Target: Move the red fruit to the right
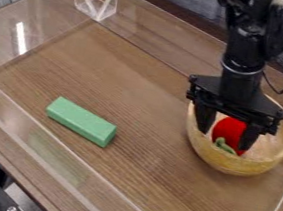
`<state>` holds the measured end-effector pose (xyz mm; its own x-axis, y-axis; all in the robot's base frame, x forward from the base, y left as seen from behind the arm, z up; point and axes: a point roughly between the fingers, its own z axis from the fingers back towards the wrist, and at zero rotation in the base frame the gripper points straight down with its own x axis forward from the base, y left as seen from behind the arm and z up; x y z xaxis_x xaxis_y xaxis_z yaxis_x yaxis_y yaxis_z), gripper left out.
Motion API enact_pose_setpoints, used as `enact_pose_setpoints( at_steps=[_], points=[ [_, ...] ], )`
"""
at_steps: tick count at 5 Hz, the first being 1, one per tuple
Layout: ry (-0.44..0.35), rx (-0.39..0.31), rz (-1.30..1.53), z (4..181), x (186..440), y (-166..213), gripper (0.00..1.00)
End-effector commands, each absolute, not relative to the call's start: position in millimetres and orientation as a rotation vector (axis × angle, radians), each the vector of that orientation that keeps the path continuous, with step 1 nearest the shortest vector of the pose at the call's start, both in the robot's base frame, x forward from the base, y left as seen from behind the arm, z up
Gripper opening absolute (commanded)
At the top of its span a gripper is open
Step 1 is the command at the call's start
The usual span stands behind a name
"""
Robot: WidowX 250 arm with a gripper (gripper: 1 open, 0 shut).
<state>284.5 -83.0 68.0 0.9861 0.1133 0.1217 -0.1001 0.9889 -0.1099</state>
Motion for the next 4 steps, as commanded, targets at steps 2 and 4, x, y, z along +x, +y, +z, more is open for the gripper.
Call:
enact_pose_setpoints(
  at_steps=[2,4],
  points=[
    [-0.184,-0.118,0.121,87.9,289.8,-78.1,0.0],
    [-0.178,-0.117,0.126,89.8,288.7,-75.5,0.0]
  ],
)
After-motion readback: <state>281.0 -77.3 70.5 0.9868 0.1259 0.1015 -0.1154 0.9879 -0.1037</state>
